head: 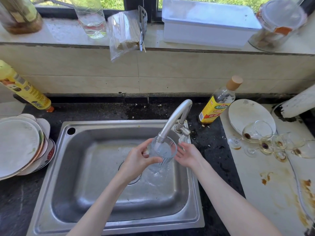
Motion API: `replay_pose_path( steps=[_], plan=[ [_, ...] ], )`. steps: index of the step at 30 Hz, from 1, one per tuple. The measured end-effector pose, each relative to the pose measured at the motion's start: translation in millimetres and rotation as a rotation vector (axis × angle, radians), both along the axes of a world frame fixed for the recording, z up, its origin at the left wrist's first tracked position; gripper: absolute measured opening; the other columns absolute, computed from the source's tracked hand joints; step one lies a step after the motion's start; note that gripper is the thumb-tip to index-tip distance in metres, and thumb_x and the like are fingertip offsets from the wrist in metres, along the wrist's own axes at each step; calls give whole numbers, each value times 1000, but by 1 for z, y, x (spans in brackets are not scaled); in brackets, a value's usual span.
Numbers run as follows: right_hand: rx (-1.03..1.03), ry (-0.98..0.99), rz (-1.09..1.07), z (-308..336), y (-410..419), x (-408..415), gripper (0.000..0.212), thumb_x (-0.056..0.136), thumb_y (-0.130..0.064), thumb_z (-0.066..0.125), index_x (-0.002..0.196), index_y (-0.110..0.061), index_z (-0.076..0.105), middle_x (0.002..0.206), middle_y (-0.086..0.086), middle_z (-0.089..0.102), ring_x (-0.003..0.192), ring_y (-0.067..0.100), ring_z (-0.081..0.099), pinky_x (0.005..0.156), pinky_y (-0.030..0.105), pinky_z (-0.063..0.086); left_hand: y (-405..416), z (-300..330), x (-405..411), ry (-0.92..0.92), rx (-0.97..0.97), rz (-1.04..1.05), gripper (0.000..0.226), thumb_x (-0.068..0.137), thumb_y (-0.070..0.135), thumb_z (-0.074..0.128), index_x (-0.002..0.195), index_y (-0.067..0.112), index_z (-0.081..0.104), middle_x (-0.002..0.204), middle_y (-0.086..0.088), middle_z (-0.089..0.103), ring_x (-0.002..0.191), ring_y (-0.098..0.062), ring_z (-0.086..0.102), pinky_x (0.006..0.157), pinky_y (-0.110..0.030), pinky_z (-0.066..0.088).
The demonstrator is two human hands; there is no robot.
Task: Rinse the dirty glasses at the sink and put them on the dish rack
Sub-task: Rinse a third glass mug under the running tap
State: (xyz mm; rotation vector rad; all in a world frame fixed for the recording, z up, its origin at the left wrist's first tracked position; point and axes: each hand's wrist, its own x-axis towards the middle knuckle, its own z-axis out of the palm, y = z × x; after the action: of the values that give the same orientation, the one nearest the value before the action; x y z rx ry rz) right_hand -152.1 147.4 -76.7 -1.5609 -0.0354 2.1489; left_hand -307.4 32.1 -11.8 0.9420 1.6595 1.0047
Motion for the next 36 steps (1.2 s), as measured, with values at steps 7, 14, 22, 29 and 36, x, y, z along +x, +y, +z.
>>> replay_pose_path(
  steps=[7, 14, 22, 29, 36],
  plan=[
    [-10, 63, -60, 18, 5, 9, 12, 94, -9, 48, 87, -1, 54, 95, 12, 54, 97, 26, 56, 104, 35, 40, 6, 2, 4, 20, 10, -24, 60, 67, 15, 81, 116, 38, 55, 48, 13, 31, 43, -6, 24, 44, -14, 20],
    [9, 151, -166, 43, 31, 20, 19, 95, -10, 47, 90, 7, 53, 93, 15, 53, 87, 24, 55, 96, 27, 42, 9, 12, 8, 44, 23, -56, 52, 72, 15, 78, 116, 32, 57, 37, 8, 28, 40, -7, 19, 42, -16, 16],
    [138, 116, -90, 42, 34, 25, 22, 97, -18, 47, 98, 3, 53, 96, 13, 56, 86, 22, 56, 81, 31, 47, 5, 17, 9, 35, 34, -50, 49, 72, 17, 78, 111, 36, 57, 39, 8, 31, 43, -6, 19, 44, -20, 16],
    [34, 96, 370, 7, -48, 27, 40, 94, -38, 52, 115, -4, 49, 120, 18, 51, 110, 35, 52, 90, 45, 48, -5, 11, 13, -90, 22, 21, 52, 72, 8, 76, 103, 42, 52, 39, 11, 25, 41, -4, 22, 44, -15, 18],
    [36, 357, 149, 15, -80, 5, 51, 90, -46, 55, 126, -10, 58, 125, 19, 57, 105, 31, 57, 95, 39, 45, -15, -2, 21, -253, -5, 142, 52, 74, 1, 72, 120, 19, 55, 64, 10, 69, 63, -1, 63, 61, -9, 46]
  ],
)
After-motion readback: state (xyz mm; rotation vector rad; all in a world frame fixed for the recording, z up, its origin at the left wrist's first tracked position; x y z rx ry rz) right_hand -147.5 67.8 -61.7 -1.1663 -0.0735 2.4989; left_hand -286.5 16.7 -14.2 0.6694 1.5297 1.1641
